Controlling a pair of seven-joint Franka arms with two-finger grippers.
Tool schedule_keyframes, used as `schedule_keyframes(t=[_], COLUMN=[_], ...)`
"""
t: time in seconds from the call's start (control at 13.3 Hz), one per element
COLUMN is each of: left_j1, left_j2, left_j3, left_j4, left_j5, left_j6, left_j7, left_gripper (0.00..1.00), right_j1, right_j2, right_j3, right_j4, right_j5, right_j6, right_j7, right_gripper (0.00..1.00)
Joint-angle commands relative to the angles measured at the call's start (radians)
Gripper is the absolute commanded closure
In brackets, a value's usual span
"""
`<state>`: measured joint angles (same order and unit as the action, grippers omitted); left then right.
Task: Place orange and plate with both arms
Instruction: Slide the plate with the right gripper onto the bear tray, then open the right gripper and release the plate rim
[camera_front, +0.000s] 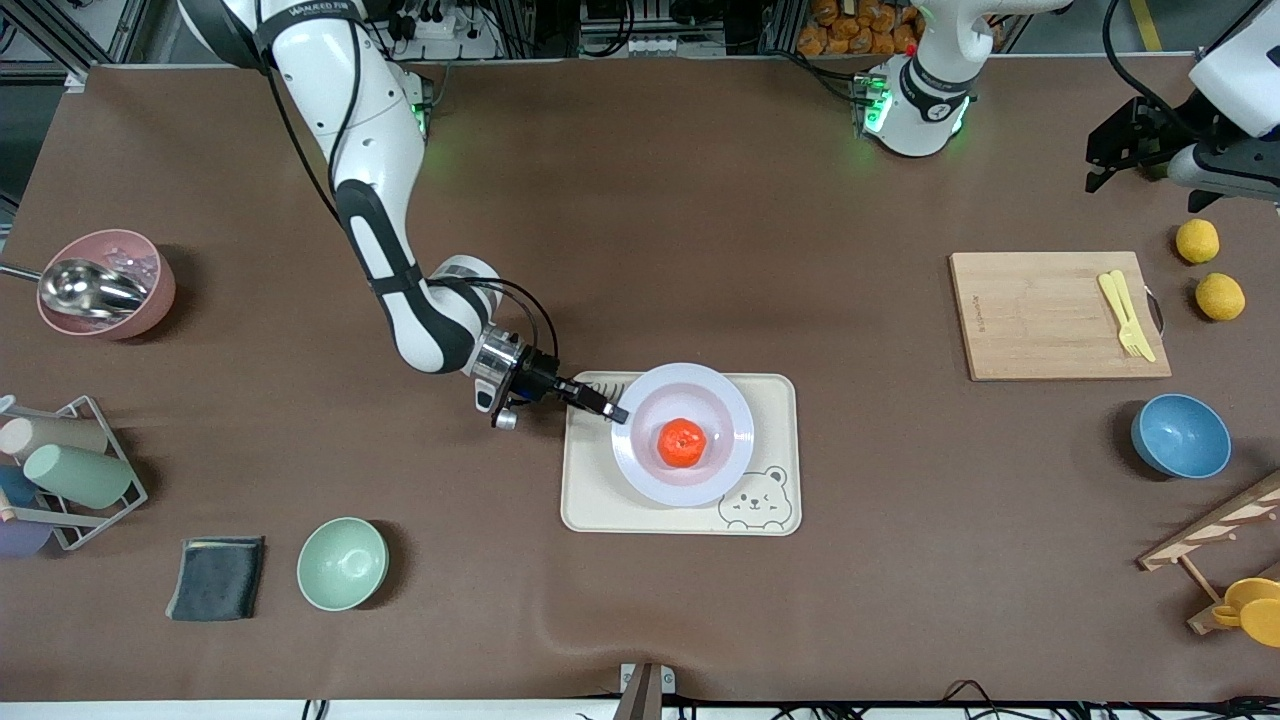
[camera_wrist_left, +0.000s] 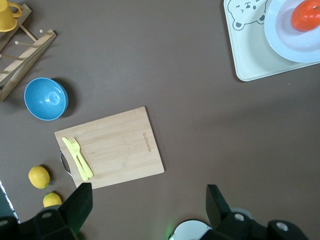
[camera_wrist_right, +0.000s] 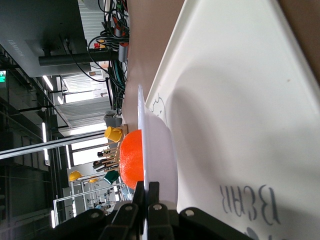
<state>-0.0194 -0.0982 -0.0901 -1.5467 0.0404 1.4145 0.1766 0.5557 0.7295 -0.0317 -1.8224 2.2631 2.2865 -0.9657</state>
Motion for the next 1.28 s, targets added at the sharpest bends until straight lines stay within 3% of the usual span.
schedule_keyframes(t=[0.0, 0.3, 0.38, 0.45, 0.75, 0.83, 0.98, 1.21], left_j1=[0.003, 0.003, 0.001, 0.001, -0.001, -0.001, 0.001, 0.007], left_j2=[0.003, 0.003, 0.003, 0.003, 0.005, 0.005, 0.011, 0.012], left_j3=[-0.002, -0.002, -0.002, -0.002, -0.002, -0.002, -0.002, 0.0], left_j4=[0.014, 0.014, 0.014, 0.014, 0.014, 0.014, 0.014, 0.014], left_j5=[-0.025, -0.027, -0.027, -0.027, -0.027, -0.027, -0.025, -0.024], left_j6=[-0.011, -0.011, -0.011, -0.011, -0.008, -0.006, -0.006, -0.006], left_j7=[0.0, 0.0, 0.0, 0.0, -0.002, -0.002, -0.002, -0.003], left_gripper=[0.0, 0.0, 0.0, 0.0, 0.0, 0.0, 0.0, 0.0], right_j1=[-0.034, -0.022, -0.019, -0.014, -0.013, -0.007, -0.01, -0.02], right_j2=[0.016, 0.016, 0.016, 0.018, 0.018, 0.018, 0.016, 0.005], right_j3=[0.013, 0.013, 0.013, 0.013, 0.015, 0.015, 0.015, 0.01], right_j4=[0.028, 0.032, 0.038, 0.043, 0.046, 0.051, 0.054, 0.057], right_j5=[-0.049, -0.05, -0.051, -0.053, -0.083, -0.092, -0.172, -0.321], right_j6=[0.005, 0.039, 0.053, 0.059, 0.12, 0.14, 0.163, 0.174], right_j7=[0.024, 0.035, 0.051, 0.058, 0.062, 0.076, 0.111, 0.244], right_gripper=[1.0, 1.0, 0.92, 0.77, 0.68, 0.6, 0.5, 0.47])
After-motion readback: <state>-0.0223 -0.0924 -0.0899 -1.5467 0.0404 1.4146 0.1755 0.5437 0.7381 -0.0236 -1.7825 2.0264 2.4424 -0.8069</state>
